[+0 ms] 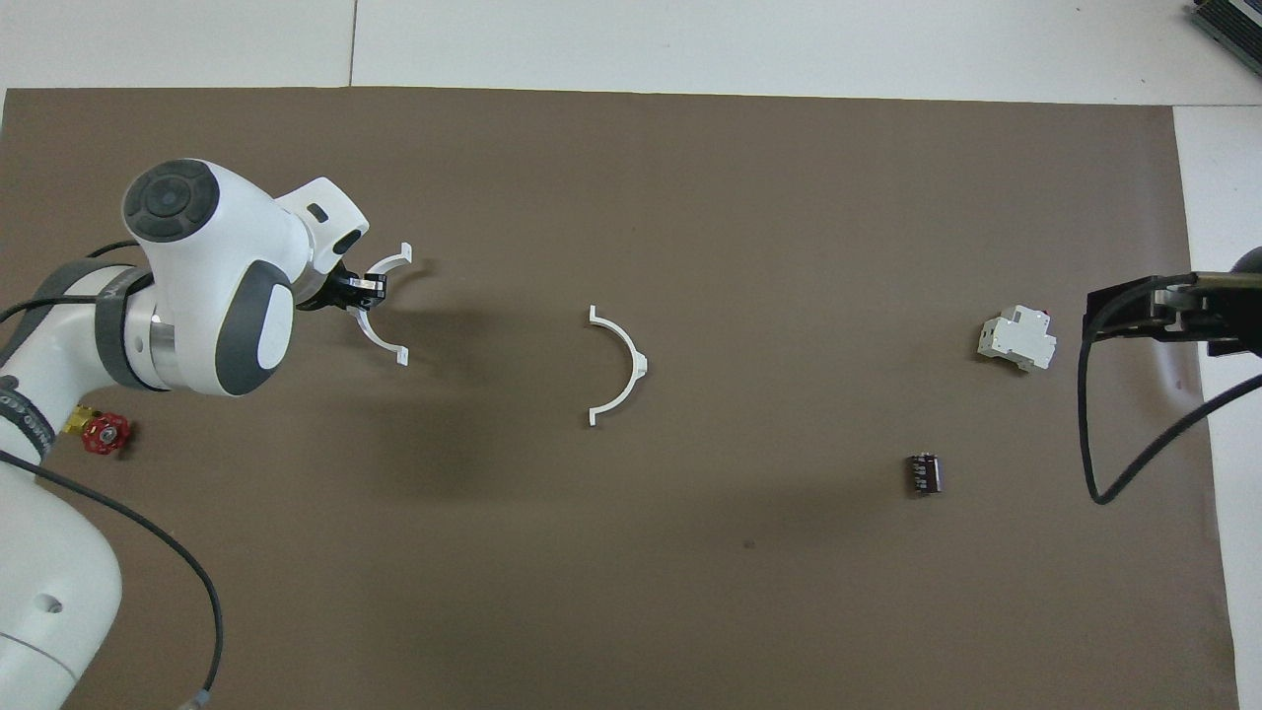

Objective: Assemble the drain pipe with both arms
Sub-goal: 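Carry the held half-ring with the left gripper to the placed half-ring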

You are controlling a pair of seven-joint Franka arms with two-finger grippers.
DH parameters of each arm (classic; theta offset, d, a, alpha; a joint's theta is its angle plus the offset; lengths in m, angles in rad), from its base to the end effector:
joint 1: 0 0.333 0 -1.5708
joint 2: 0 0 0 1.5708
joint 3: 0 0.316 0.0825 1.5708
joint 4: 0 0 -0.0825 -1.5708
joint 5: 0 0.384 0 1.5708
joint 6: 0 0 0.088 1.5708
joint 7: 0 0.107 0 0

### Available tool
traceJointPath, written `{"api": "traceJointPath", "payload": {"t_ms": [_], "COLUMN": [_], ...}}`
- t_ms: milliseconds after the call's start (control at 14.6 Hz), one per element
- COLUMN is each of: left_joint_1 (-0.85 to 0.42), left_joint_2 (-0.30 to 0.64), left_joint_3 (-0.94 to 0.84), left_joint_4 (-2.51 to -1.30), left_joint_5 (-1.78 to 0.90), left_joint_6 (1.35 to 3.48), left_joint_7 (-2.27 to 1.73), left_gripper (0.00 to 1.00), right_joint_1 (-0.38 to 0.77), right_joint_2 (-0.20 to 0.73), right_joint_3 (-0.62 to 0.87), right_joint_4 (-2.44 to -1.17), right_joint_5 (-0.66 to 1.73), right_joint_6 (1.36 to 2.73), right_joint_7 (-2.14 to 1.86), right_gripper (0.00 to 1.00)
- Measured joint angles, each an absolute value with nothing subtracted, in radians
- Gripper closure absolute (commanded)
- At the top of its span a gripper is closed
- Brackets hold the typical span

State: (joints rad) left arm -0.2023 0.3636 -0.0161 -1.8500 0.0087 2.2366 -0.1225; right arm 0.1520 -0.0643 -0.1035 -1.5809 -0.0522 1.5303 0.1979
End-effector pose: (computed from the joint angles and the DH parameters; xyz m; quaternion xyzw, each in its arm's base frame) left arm 0.6218 -0.1371 0.3299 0.9987 -0.0500 0.0115 0.0014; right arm 0.5303 0.0180 0.6510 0.9968 -0.0758 0.0094 0.0218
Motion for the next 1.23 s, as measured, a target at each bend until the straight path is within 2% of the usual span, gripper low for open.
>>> {"api": "traceJointPath", "payload": {"t_ms": [753,1232], "left_joint_1": [-0.43,-0.484], "left_joint_2": [0.336,0.338], "left_joint_3": [-0.017,-0.017], "left_joint_4": [-1.923,-1.943], "left_joint_5": [0.02,0.02], "left_joint_6": [2.26,2.368], "left_joint_7": [-0.361,-0.403], "left_gripper": [1.0,1.0], "right_joint_1": [0.139,0.14], "right_joint_2": [-0.053,-0.053], "right_joint_3": [-0.102,-0.096], "right_joint_4": [-1.588,-1.588], "right_joint_5": [-0.022,-0.022], "right_joint_6": [1.527,1.527], "right_joint_7": [0.197,0.194], "right_gripper": [0.0,0.0]}}
